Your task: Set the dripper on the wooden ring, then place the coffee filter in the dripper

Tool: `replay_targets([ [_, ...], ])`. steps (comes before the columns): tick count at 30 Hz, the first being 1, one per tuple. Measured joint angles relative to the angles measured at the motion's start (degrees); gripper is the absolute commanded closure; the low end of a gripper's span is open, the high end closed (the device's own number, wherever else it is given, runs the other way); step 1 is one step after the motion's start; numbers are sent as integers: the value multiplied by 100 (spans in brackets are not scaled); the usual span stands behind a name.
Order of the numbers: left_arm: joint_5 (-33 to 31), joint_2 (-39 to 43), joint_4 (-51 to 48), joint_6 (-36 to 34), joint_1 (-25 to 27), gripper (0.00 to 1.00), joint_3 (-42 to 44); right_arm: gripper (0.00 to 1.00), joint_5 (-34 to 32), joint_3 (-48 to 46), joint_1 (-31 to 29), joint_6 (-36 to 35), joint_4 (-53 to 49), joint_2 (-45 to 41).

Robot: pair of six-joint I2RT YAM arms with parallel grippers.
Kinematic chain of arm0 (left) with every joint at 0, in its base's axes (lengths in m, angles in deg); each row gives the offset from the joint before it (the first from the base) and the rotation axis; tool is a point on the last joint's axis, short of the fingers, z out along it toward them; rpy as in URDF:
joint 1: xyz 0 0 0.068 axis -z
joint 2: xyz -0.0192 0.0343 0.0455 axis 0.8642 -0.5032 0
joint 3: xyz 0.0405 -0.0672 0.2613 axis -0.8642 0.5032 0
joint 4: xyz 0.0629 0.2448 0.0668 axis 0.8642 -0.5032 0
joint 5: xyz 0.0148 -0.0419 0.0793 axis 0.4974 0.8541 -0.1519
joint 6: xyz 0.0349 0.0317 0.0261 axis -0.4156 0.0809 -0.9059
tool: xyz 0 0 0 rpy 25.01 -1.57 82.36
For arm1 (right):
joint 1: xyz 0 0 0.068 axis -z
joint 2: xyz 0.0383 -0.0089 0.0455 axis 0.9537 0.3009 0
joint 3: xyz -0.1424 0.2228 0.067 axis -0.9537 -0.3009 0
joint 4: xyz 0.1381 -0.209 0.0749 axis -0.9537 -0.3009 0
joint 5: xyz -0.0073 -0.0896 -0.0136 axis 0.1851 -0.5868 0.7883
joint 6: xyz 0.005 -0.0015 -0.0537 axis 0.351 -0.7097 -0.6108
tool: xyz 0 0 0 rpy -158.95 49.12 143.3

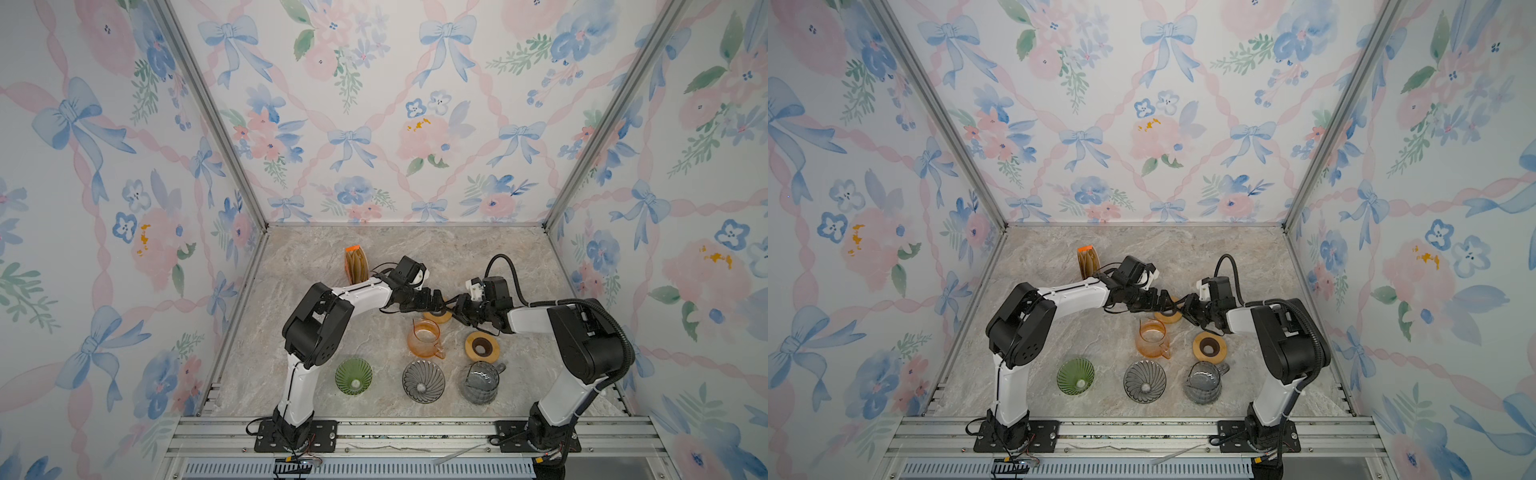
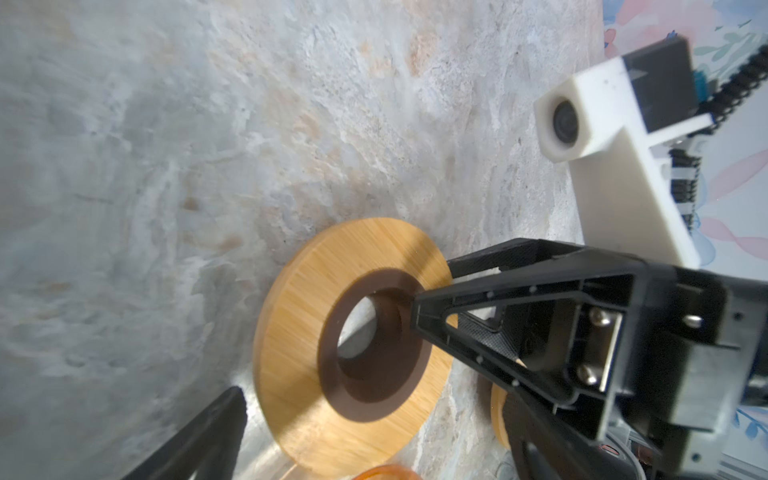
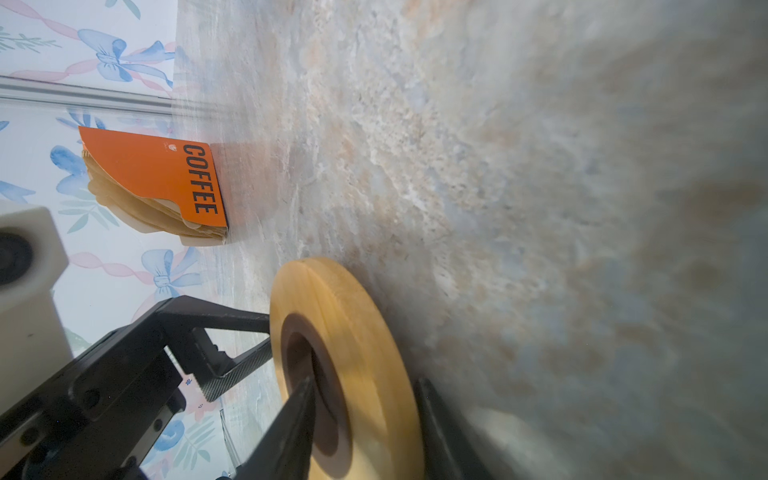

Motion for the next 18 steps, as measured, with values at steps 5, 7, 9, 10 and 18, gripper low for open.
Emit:
replay_targets([
  [5,24,-31,-2,9,2,2,-17,71,-2,-2,-2,9,17,-105],
  [7,24,-31,-2,9,0,2,-17,74,-28,-2,-17,-26,-15,-229],
  [9,26,-31,-2,13,0,2,-17,79,-70,-2,-52,-74,-57,-385],
  [10,24,-31,0,15,2,2,-17,80,-90,0,-70,-103,-70,-459],
  [18,15,66,-4,28,-35,2,-48,93,-286,2,-98,-299,-461,-916],
])
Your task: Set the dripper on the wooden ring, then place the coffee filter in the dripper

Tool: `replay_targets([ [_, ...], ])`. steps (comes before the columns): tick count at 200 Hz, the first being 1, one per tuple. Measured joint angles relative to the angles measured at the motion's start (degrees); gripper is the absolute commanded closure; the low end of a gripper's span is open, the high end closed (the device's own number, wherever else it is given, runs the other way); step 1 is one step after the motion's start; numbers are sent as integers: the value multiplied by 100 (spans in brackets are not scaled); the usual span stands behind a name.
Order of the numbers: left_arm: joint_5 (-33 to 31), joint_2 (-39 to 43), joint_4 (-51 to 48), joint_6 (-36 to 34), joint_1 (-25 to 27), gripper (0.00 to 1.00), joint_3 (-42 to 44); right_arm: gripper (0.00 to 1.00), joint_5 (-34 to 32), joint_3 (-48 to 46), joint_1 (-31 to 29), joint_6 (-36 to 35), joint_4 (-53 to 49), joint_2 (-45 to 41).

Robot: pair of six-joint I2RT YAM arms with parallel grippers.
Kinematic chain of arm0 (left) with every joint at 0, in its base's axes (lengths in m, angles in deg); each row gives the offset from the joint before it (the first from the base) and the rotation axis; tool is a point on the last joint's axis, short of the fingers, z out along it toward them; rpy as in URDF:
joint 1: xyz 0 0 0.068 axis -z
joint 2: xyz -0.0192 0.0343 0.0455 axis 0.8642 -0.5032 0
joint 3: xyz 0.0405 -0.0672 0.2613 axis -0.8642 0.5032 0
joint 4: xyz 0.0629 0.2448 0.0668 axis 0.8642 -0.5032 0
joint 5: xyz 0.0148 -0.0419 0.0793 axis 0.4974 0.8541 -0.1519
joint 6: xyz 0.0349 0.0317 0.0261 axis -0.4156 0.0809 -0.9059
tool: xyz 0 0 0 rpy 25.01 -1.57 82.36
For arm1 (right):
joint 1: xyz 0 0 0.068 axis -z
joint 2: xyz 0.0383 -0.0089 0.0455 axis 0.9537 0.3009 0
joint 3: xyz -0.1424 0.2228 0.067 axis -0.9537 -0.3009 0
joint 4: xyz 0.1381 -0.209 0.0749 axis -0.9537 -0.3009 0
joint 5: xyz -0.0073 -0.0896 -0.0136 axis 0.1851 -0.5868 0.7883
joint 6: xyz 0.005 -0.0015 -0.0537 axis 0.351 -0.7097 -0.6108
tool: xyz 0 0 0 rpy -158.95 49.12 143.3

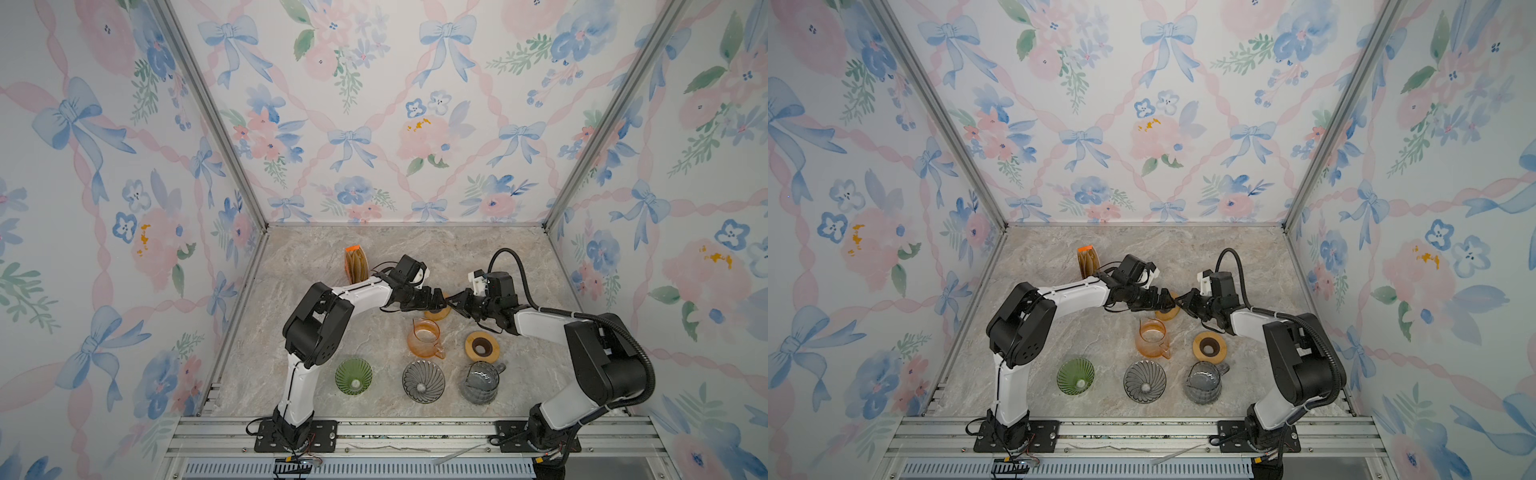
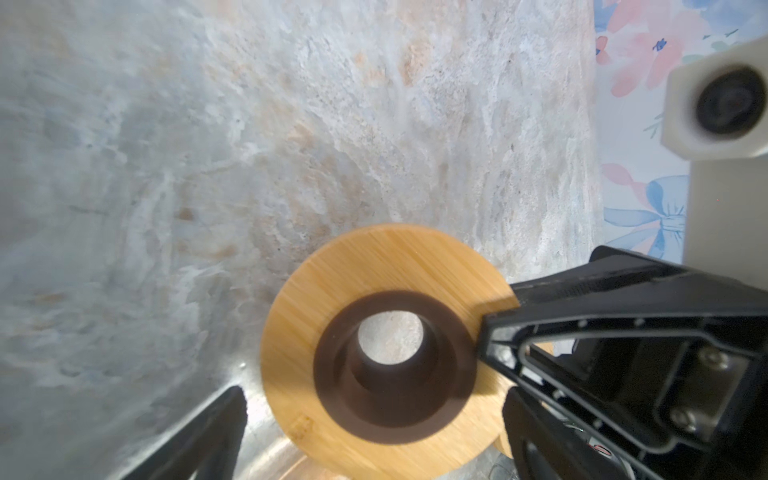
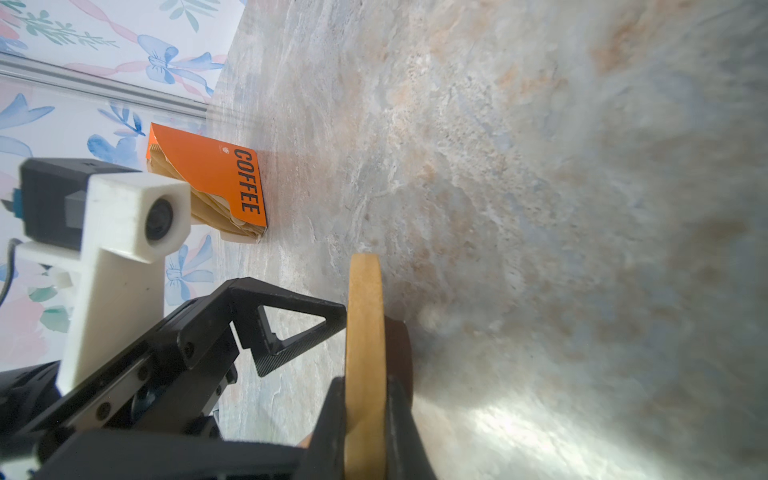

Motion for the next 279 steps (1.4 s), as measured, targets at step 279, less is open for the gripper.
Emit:
replay_targets([
  [279,-7,4719,1106,1349,280,2,3934,92,1853,-122,-415,-365,-1648,-2249],
])
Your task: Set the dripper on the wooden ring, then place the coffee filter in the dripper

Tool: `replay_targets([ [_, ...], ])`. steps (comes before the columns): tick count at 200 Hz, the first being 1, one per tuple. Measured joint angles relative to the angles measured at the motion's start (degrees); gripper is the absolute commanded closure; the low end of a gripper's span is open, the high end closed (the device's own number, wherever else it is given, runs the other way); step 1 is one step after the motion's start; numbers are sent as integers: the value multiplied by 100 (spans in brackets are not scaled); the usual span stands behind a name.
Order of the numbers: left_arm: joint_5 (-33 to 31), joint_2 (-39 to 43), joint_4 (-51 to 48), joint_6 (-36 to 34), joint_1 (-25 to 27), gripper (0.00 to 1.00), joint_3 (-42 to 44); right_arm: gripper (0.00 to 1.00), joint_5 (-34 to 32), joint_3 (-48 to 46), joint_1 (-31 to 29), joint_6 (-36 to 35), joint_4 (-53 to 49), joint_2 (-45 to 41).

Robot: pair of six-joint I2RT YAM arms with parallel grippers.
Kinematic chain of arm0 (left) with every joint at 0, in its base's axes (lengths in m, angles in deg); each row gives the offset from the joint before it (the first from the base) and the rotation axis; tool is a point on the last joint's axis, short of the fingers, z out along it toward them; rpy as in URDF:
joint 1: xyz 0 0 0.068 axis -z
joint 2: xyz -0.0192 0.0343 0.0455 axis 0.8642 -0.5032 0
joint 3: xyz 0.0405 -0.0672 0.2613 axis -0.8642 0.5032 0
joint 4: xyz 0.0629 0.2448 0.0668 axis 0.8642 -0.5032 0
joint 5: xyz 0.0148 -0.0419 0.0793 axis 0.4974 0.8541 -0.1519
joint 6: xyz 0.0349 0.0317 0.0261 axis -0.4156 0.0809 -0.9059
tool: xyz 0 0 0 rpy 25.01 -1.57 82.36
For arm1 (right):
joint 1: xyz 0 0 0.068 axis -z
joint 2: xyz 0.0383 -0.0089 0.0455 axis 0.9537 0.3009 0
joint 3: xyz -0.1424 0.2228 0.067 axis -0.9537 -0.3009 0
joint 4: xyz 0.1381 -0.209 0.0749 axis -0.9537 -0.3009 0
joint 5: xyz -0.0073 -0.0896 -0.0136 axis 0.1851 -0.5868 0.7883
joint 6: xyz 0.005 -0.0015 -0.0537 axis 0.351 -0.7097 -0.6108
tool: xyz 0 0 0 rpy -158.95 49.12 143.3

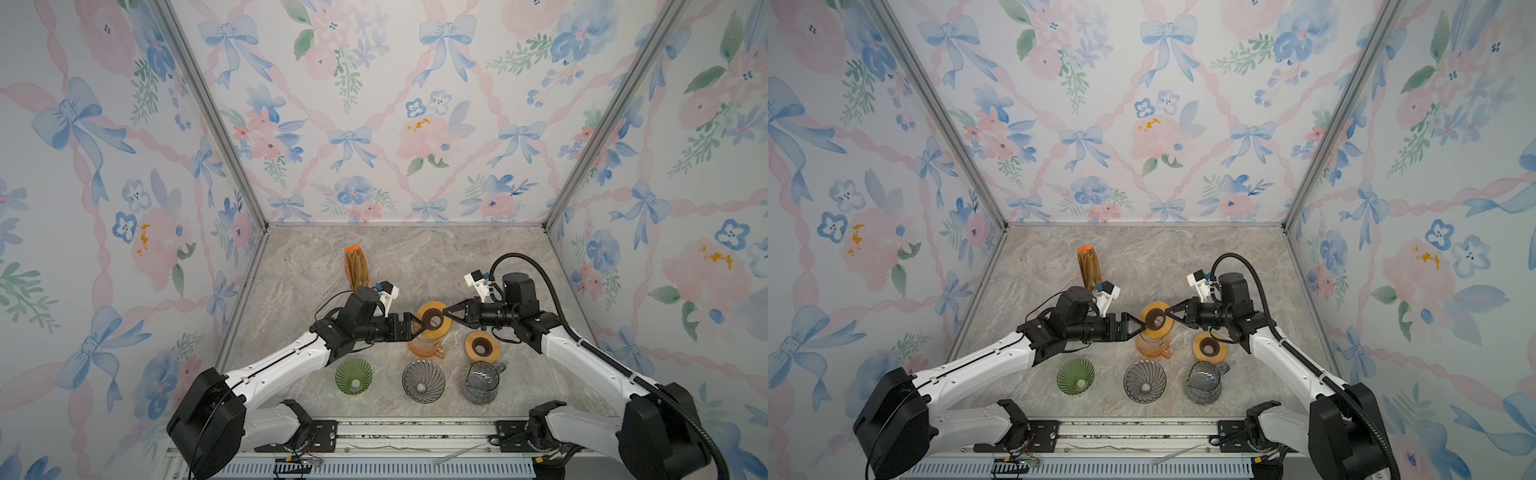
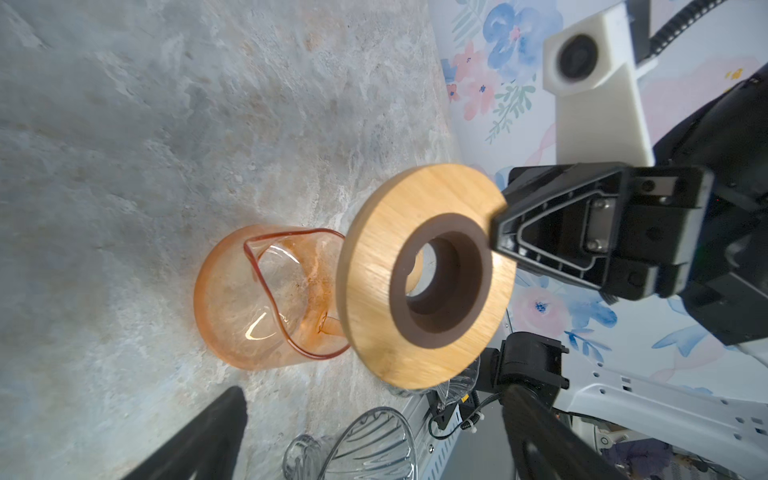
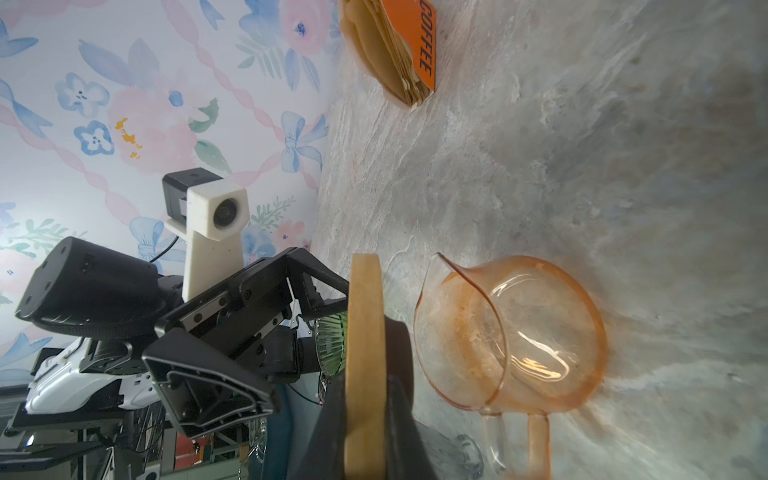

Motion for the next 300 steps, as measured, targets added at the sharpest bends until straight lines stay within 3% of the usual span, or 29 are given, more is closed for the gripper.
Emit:
replay_targets([
  [105,11,-13,402,264,11,2,293,90,-33,-109,-221,201,442,708],
  [179,9,-190,446,262,66,2,293,83,-48,-109,-210,96,437,857],
  [247,9,-267,450,260,127,2,293,62,-50,-125,-37,-20,396,876],
  [300,7,-313,448,260,133,2,293,53,-186,-149,374,-280,-144,492],
])
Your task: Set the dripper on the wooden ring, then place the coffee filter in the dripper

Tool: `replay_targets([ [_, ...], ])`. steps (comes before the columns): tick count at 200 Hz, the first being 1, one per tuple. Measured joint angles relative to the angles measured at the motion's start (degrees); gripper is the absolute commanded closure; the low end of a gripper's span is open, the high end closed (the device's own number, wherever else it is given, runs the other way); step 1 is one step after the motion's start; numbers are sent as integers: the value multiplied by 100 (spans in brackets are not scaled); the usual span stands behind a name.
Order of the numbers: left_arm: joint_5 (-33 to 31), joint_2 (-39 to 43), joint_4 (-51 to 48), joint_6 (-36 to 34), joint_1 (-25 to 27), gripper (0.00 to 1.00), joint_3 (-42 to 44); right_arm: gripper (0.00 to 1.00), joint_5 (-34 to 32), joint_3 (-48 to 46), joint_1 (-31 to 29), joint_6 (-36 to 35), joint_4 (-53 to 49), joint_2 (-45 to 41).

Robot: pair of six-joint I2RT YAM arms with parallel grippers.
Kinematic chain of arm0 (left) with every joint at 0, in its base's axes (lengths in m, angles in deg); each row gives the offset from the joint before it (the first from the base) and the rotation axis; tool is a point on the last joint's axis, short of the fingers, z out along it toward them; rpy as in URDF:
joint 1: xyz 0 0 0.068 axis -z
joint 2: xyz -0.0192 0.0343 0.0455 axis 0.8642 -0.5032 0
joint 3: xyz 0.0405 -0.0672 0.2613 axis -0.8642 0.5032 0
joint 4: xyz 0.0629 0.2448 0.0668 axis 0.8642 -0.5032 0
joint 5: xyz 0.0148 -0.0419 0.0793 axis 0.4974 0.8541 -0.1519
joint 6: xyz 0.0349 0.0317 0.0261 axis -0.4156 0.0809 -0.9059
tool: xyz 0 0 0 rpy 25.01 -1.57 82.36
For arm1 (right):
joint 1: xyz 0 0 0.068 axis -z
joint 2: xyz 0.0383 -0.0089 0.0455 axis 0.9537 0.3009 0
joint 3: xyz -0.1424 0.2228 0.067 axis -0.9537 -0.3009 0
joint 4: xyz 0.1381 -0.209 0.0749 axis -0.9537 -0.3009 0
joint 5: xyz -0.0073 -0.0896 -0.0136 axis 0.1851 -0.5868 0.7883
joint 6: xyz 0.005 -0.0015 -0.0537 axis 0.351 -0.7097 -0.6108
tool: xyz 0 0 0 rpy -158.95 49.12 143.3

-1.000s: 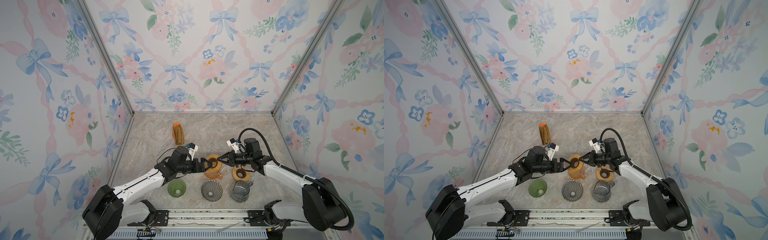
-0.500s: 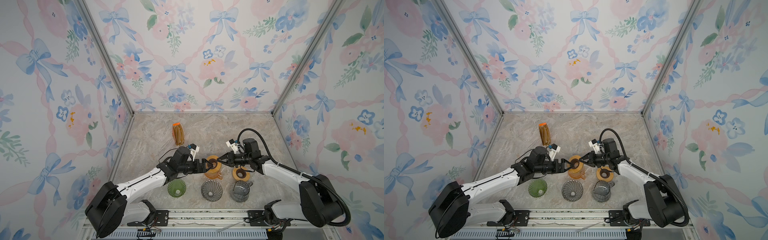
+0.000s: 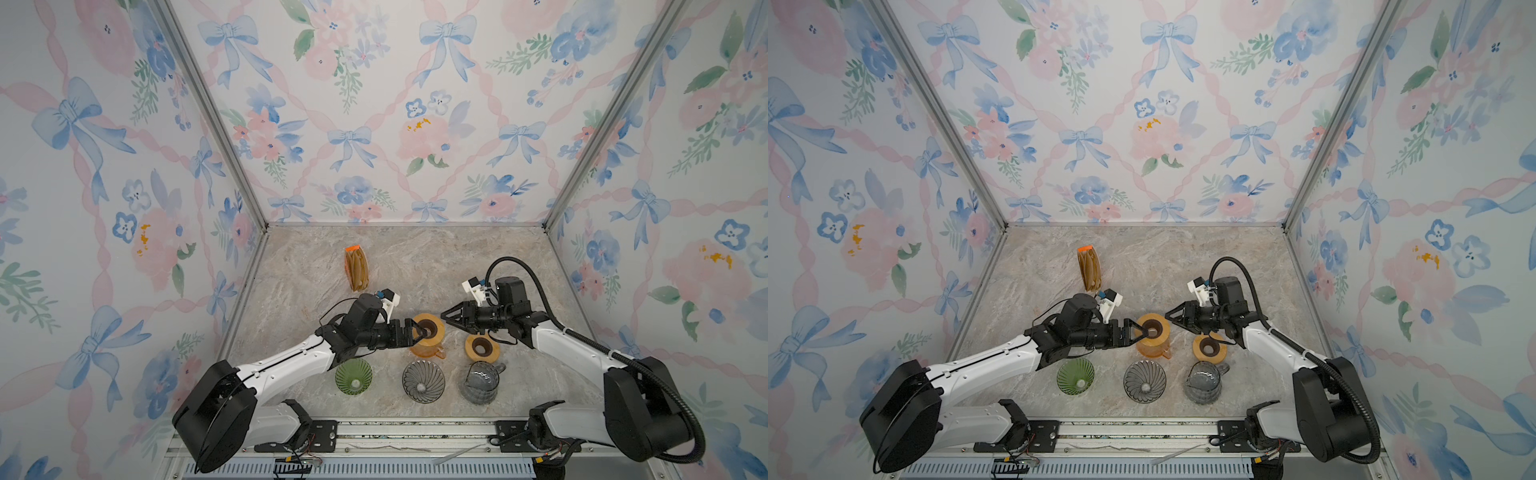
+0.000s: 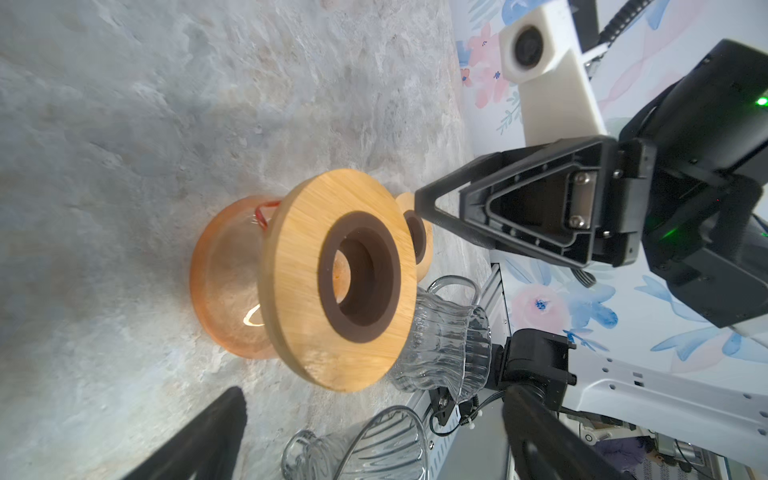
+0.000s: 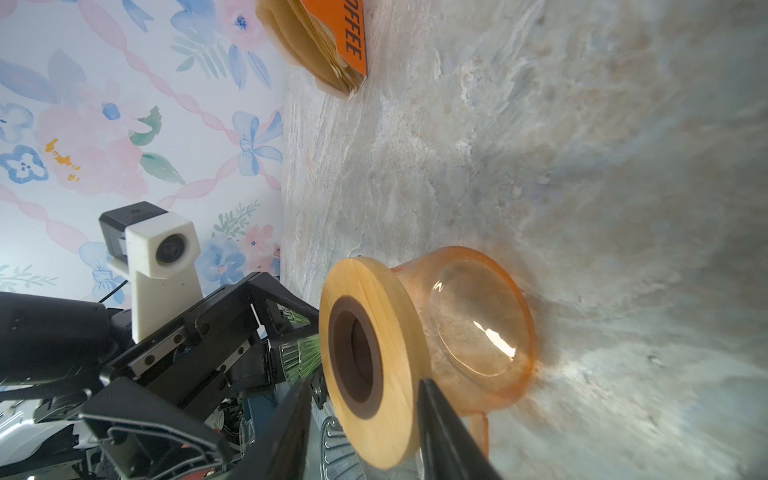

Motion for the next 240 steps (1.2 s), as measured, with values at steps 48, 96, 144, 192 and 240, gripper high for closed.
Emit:
replay_targets([
  [48,-20,0,-4,-7,15,2,-2,43,-815,245,101,-675,-1272,-693],
  [96,-256,109,-481,-435,15,2,-214,40,-2240,929,-820,-1261,-2452,-1427],
  [144,-584,435,-1178,-1084,15,2,-634,41,-3609,1106,-1840,-1386,-2927,-1729],
  [192,-595,608,-1665,-1386,9,6,-671,40,-4138,1169,-2201,-1386,-3222,-1744],
  [240,-612,1019,-2656,-1700,11,9,-704,39,-4199,1169,-2555,-1447,-3327,-1735],
])
